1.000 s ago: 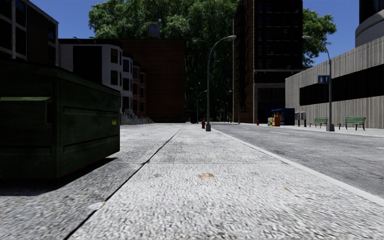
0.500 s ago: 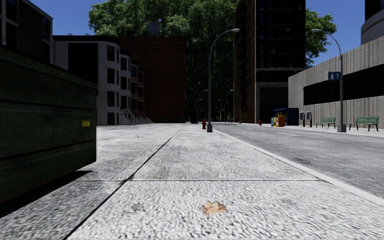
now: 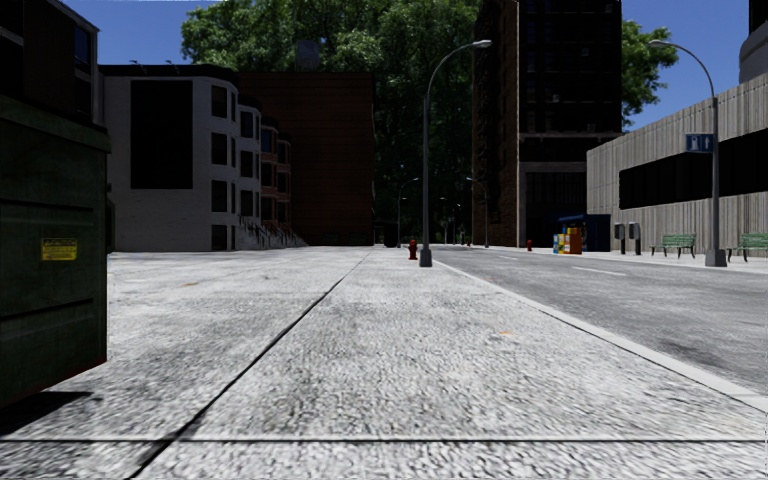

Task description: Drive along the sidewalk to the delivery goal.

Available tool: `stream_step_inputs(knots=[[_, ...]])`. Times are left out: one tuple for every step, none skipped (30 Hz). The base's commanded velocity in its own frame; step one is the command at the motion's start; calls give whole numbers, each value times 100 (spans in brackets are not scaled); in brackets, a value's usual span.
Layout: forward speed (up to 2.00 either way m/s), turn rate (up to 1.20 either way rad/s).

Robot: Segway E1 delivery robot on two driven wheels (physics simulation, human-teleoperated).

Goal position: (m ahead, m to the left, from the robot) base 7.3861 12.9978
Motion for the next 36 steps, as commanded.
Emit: stream_step_inputs(knots=[[200,43],[200,47],[200,48],[200,49],[200,49],[200,49],[200,50],[200,51],[200,51],[200,51],[200,52],[200,52],[200,52],[200,52],[200,52],[200,52],[200,52],[200,52],[200,52],[200,52],[200,53],[200,55],[200,55],[200,57],[200,58],[200,60],[200,60],[200,62],[200,62],[200,62],[200,63],[200,63],[200,64],[200,66],[200,66],[200,66]])
